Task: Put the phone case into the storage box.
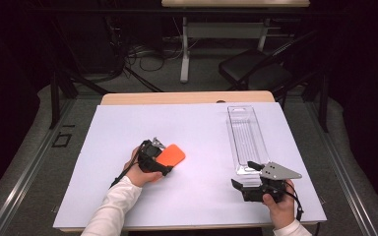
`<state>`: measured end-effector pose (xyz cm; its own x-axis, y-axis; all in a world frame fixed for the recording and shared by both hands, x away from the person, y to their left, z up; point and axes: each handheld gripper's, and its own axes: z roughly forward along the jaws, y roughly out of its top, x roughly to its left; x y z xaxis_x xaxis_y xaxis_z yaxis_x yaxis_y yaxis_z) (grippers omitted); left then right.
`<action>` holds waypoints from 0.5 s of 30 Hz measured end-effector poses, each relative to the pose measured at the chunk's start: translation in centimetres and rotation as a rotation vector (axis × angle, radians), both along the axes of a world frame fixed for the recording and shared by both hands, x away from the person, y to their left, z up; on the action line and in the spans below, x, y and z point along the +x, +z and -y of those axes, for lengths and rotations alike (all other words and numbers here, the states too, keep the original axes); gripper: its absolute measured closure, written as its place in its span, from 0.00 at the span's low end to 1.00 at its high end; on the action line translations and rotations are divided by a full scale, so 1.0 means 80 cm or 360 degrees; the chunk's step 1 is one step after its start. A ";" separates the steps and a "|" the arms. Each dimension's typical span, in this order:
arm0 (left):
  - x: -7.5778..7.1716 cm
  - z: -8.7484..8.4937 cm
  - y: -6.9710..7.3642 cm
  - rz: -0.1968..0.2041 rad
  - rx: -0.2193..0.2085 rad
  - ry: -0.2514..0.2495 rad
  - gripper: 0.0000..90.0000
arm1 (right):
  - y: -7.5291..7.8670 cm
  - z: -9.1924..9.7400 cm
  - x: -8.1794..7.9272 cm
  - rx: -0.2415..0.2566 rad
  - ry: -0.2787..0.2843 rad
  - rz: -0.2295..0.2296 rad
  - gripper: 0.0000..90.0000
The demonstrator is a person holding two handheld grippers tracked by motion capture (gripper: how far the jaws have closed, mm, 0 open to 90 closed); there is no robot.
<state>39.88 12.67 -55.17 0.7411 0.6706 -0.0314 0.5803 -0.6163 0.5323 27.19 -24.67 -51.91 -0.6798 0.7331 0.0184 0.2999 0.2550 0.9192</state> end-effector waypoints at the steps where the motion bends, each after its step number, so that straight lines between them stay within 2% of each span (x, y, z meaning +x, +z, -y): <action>1: 0.001 0.002 0.000 -0.0008 0.0009 0.0000 0.16 | 0.000 0.000 0.000 0.0000 -0.0001 -0.0001 0.16; 7: 0.001 0.003 0.001 -0.0010 0.0027 0.0003 0.17 | 0.000 0.001 0.000 0.0000 -0.0005 0.0002 0.16; 15: 0.000 0.002 0.000 -0.0003 0.0004 0.0017 0.17 | 0.000 0.000 0.001 0.0004 -0.0002 0.0006 0.16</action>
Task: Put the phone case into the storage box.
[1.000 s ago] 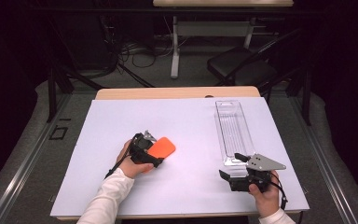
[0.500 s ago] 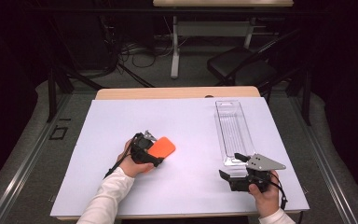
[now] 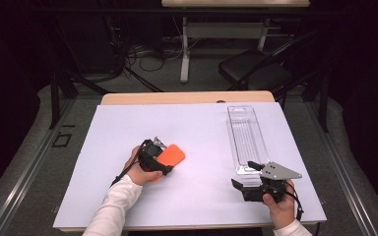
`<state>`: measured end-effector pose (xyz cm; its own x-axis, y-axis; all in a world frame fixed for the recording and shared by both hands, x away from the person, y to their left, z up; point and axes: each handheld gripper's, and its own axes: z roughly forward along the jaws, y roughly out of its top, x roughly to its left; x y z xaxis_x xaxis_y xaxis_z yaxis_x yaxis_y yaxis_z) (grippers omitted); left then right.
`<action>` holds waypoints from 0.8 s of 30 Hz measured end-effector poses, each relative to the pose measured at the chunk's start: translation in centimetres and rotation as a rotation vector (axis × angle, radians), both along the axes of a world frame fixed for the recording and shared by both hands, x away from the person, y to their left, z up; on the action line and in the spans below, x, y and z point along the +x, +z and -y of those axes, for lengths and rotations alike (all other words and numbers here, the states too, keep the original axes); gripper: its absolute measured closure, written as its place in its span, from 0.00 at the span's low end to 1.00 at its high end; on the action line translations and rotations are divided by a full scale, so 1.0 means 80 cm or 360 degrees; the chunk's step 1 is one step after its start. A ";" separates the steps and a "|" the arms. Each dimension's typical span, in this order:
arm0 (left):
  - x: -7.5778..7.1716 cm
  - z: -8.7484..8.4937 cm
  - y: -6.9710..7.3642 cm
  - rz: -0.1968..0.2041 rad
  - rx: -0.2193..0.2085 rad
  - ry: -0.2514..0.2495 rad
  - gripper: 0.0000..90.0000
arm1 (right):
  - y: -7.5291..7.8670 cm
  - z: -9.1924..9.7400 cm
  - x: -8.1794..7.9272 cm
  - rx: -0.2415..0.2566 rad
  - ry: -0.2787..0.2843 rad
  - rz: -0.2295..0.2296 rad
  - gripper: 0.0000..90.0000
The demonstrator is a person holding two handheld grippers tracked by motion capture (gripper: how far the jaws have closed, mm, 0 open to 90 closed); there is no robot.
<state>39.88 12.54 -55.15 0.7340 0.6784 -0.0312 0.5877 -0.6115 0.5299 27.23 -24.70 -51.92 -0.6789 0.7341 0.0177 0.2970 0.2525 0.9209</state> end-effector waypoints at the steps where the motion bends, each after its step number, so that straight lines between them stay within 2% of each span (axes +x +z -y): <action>1: 0.000 0.000 0.000 -0.0007 0.0000 0.0000 0.17 | 0.000 0.000 0.000 -0.0002 -0.0001 -0.0001 0.16; 14: 0.001 0.001 0.002 -0.0012 0.0012 0.0017 0.18 | 0.001 0.002 0.000 0.0004 -0.0002 0.0004 0.16; 17: 0.000 0.001 0.004 -0.0003 0.0044 0.0039 0.18 | 0.001 0.002 0.000 0.0003 -0.0002 0.0004 0.16; 24: -0.004 -0.006 0.021 -0.0048 -0.0032 0.0085 0.18 | 0.001 0.002 0.000 0.0004 -0.0002 0.0006 0.16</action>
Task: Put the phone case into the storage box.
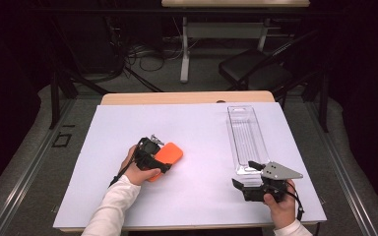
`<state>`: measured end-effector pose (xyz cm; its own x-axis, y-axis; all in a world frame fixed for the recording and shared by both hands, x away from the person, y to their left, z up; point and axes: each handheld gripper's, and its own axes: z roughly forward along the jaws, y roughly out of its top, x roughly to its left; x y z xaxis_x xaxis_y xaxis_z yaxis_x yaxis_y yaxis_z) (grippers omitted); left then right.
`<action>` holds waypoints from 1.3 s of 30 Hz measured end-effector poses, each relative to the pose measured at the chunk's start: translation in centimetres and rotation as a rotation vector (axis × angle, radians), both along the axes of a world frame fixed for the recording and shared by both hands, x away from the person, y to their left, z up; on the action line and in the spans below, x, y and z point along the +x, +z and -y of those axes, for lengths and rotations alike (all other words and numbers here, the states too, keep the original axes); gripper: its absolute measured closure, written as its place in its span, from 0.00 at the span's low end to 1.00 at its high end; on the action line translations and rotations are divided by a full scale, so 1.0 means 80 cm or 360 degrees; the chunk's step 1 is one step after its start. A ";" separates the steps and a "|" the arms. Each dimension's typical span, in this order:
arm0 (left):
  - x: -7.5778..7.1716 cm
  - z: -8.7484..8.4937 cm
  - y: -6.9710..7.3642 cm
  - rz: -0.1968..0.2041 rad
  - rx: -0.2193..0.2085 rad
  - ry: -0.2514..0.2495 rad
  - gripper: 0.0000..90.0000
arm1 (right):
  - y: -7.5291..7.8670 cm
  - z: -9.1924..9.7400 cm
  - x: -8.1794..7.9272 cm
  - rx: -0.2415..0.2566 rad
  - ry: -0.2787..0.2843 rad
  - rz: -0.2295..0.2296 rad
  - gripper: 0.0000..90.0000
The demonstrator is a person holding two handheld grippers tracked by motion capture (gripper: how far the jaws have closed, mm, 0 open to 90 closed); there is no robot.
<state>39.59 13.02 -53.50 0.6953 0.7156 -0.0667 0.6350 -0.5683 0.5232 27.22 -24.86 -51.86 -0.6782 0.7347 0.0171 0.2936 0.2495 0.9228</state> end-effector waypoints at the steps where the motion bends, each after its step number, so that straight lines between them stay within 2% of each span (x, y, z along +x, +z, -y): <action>1: -0.001 0.000 0.002 -0.0003 -0.0008 0.0009 0.18 | 0.000 0.000 0.000 0.0000 0.0000 0.0000 0.16; 9: -0.013 0.006 0.030 0.0014 -0.0028 -0.0020 0.18 | 0.000 0.000 0.000 0.0001 -0.0002 -0.0001 0.16; 21: -0.037 0.021 0.058 0.0037 -0.0024 -0.0075 0.18 | 0.001 0.001 -0.001 0.0005 -0.0007 -0.0003 0.16; 32: -0.054 0.035 0.074 0.0029 -0.0039 -0.0143 0.18 | 0.001 0.000 -0.001 -0.0001 -0.0009 -0.0005 0.16; 39: -0.062 0.040 0.078 0.0025 -0.0032 -0.0159 0.18 | 0.002 -0.001 -0.002 -0.0034 -0.0029 0.0010 0.16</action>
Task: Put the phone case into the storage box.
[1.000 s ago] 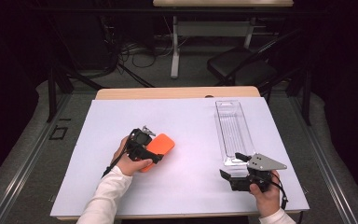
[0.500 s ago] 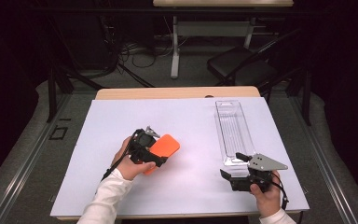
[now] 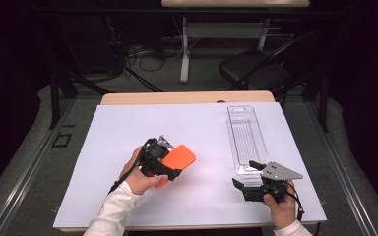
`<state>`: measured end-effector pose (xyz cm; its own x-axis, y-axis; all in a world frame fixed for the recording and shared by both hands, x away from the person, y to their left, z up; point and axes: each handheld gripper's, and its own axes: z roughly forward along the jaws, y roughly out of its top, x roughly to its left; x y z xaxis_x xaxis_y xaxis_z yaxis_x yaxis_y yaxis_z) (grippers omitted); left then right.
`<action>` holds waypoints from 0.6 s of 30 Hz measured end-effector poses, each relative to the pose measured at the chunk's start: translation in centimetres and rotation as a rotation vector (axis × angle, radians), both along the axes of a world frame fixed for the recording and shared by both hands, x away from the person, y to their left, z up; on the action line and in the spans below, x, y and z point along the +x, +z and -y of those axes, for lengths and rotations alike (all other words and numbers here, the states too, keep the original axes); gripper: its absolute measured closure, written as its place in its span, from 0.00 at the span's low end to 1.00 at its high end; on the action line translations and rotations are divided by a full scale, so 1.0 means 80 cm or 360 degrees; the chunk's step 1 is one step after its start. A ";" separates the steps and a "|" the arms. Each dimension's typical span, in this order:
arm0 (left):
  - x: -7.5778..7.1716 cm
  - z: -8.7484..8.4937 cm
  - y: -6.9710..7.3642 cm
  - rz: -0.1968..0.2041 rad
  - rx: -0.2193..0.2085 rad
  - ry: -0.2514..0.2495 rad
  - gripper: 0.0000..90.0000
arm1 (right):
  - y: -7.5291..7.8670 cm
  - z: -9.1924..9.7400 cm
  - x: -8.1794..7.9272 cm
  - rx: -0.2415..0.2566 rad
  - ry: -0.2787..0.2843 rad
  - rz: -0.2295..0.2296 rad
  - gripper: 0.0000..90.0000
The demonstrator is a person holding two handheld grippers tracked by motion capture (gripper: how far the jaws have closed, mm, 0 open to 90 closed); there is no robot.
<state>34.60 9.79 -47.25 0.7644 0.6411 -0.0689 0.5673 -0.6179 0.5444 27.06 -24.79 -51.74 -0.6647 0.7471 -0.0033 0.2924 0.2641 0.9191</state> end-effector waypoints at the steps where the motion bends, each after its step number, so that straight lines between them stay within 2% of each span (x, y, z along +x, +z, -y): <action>1: -0.001 0.001 0.000 -0.0003 -0.0002 -0.0003 0.18 | 0.000 0.000 0.000 0.0000 0.0000 0.0000 0.16; 11: -0.012 0.007 0.008 -0.0033 -0.0028 -0.0050 0.18 | -0.001 -0.003 0.000 -0.0001 0.0018 0.0005 0.16; 18: -0.018 0.015 0.010 -0.0045 -0.0015 -0.0082 0.18 | 0.001 -0.005 -0.002 -0.0027 0.0031 0.0012 0.16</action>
<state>33.12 8.58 -46.42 0.7940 0.6002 -0.0968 0.5502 -0.6416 0.5345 26.88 -24.42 -51.66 -0.6789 0.7339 -0.0208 0.2800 0.2851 0.9167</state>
